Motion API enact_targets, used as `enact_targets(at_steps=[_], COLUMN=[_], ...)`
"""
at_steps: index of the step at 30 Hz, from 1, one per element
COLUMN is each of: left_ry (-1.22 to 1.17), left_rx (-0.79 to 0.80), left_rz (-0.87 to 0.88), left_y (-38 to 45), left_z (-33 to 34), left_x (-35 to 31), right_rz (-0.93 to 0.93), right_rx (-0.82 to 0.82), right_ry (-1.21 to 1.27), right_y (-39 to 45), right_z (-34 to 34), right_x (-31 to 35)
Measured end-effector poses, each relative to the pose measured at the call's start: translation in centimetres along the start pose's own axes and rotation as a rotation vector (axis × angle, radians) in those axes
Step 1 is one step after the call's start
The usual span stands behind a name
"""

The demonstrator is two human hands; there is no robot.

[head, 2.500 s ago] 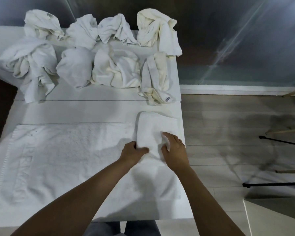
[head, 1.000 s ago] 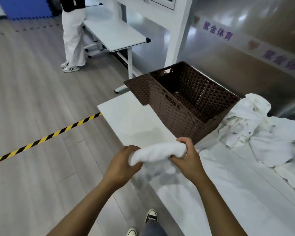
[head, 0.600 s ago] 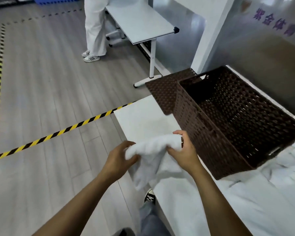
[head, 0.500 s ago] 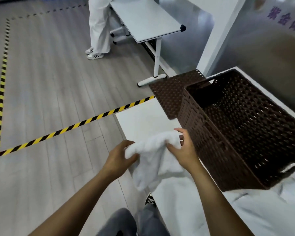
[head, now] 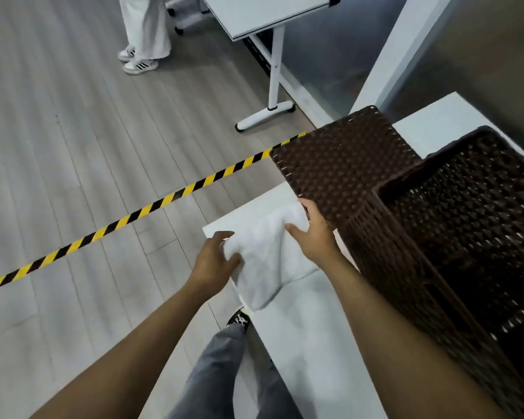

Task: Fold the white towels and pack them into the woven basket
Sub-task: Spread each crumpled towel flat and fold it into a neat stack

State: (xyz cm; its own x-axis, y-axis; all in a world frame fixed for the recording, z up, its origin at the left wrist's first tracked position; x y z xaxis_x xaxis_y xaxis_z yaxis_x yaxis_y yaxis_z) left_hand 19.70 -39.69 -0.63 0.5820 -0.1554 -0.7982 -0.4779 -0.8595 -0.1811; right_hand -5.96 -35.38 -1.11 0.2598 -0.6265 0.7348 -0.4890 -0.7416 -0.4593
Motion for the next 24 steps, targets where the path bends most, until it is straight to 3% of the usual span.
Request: enact_targets(at_steps=[4,6,8,11,13,16,24], left_ry=[0.107,0.293,0.605,0.757,0.804,0.86,0.877], left_rx=[0.035,0.08,0.16,0.271,0.365,0.441,0.488], left_rz=[-0.034,0.0,0.209,0.47,0.524,0.529,0.502], left_y=[4.4,5.2,5.0,2.8,1.2,0.3,1.8], left_z=[-0.3,-0.3,0.6,3.3,4.8,5.4,5.2], left_x=[2.0,2.7,2.1,2.1,3.0,4.1,2.2], right_rz=[0.022,0.032,-0.001,-0.168,-0.223,-0.144,-0.006], right_rx=[-0.048,-0.167,-0.313,-0.401,-0.393,-0.29,-0.199], right_ry=[-0.025,-0.138,-0.351,-0.563,-0.626,-0.712,-0.702], right_y=[3.1,3.5,2.5,-1.1,-3.4,-5.0,-4.0], right_z=[1.9,2.2,2.5,4.1,5.3,6.8,6.6], right_x=[1.1,1.1,0.9,-0.2,-2.2,-5.2,-4.3])
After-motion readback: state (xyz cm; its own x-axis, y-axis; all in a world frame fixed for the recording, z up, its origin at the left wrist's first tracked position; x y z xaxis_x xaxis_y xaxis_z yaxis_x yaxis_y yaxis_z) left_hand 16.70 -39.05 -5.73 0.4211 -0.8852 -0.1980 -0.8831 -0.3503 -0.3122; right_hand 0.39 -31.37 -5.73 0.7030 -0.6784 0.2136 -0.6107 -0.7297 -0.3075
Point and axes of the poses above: each hand's wrist, its own y-axis towards the middle knuckle, its own z-axis out of the palm, x = y × z, the point moved 8 cm from there along y, towards the middle knuckle, and after that the axes turned 14 degrees about z, right-handed, at the moved point
